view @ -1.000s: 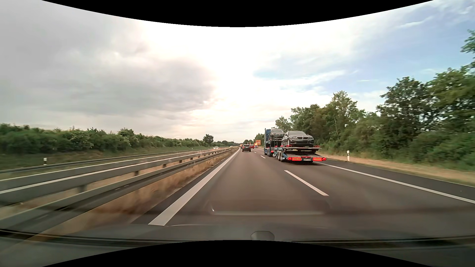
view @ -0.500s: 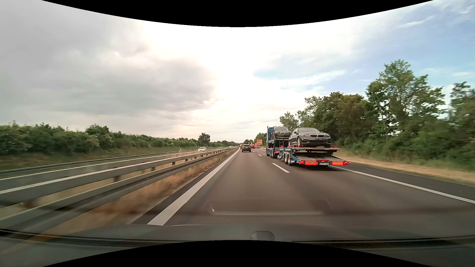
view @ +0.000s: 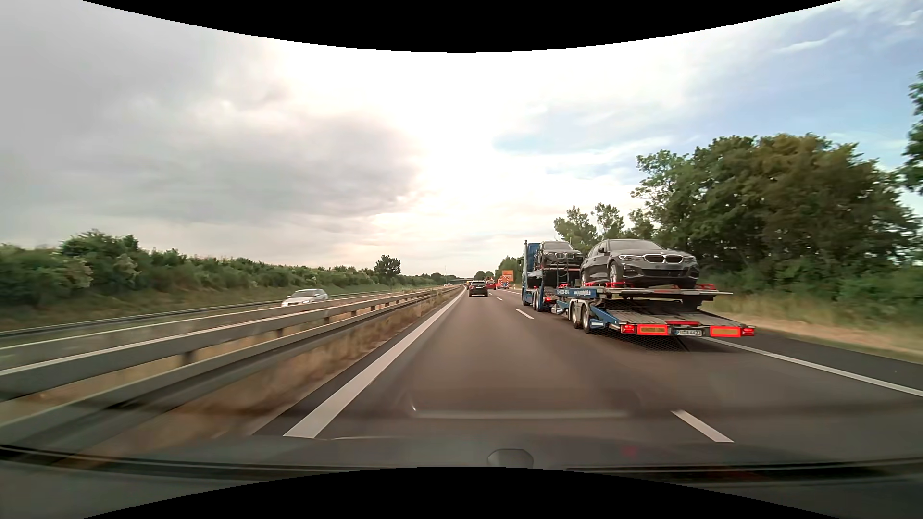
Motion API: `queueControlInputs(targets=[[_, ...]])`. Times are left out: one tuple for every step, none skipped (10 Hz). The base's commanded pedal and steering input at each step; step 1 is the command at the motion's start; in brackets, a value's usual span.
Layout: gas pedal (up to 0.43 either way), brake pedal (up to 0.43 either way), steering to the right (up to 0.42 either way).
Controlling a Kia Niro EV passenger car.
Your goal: Follow the waypoints while adhering to traffic rules and regulations
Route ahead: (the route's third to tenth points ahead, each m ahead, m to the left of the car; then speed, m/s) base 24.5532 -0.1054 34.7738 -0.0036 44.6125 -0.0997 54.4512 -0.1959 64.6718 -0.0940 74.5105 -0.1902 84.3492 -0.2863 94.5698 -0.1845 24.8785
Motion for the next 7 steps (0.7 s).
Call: queueControlInputs(targets=[[0.0,0.0,-0.005],[0.0,0.0,-0.005],[0.0,0.0,-0.005],[0.0,0.0,-0.004],[0.0,0.0,-0.005],[0.0,0.0,-0.004],[0.0,0.0,-0.005]])
